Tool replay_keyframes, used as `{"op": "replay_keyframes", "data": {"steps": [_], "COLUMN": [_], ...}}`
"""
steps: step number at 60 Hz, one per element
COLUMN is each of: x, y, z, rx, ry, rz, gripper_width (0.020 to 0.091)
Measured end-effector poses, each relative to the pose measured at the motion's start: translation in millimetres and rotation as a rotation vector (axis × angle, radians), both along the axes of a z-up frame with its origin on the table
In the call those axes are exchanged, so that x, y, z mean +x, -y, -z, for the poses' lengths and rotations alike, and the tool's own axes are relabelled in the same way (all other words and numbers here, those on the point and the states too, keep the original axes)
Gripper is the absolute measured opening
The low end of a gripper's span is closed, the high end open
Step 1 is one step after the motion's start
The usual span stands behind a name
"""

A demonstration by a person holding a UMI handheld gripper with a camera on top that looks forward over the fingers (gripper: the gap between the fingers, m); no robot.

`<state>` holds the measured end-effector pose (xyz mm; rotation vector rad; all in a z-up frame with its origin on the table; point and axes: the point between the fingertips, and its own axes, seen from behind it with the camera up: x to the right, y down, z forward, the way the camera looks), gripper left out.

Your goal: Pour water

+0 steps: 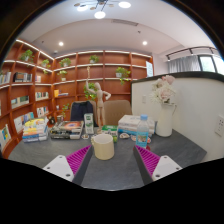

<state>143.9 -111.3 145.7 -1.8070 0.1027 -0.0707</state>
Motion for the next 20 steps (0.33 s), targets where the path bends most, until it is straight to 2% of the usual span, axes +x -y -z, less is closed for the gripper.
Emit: {"op": "replay_keyframes", "data": {"steps": [20], "x": [-27], "y": [14], "z": [-8], "rx": [-0.007], "ry": [0.044], "rz": [-0.038], "gripper_width": [0.0849]}}
